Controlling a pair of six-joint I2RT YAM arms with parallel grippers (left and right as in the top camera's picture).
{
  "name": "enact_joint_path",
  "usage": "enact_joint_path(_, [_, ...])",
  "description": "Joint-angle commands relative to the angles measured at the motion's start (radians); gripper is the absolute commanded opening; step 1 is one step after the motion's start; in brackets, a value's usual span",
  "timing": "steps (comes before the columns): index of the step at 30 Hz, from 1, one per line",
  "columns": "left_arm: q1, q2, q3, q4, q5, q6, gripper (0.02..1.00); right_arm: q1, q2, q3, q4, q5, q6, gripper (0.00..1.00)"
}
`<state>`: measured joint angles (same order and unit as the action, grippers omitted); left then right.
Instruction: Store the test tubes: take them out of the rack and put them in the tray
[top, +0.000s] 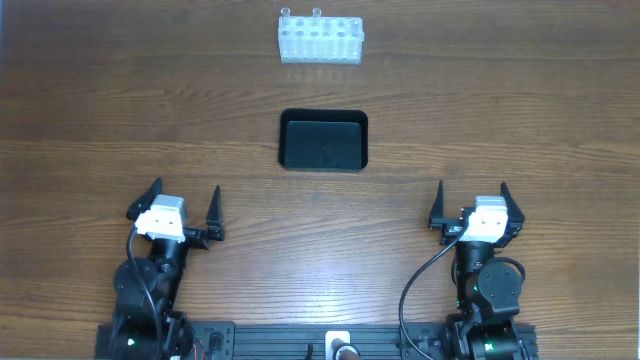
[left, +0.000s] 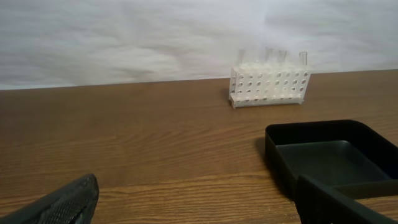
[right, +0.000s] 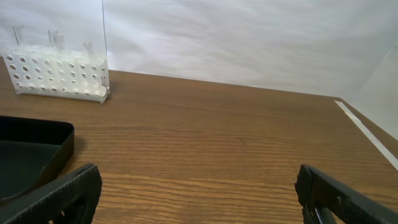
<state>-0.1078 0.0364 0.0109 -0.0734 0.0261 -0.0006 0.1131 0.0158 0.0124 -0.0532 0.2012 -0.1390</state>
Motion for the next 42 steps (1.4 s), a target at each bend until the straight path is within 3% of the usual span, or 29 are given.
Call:
enact_joint_path(1, [0.006,-0.002,-0.005,-0.003,-0.008,-0.007,1.0,0.006,-0.01,-0.007,-0.002,0.006,-0.005,0.991])
enact_joint_path(30, [-0.029,-0.002,-0.005,0.044,-0.008,-0.007,1.0,0.006,-0.01,-0.007,-0.002,0.006,-0.005,0.993])
enact_joint_path(35, [-0.054,0.095,-0.005,0.321,-0.008,-0.007,1.0,0.006,-0.01,-0.007,-0.002,0.006,-0.005,0.989])
enact_joint_path(39, [-0.054,0.348,0.014,0.668,-0.004,-0.007,1.0,0.006,-0.01,-0.007,-0.002,0.006,-0.005,0.991])
enact_joint_path(42, [-0.054,0.551,0.106,0.77,-0.004,-0.006,1.0,0.006,-0.01,-0.007,-0.002,0.006,-0.005,0.991])
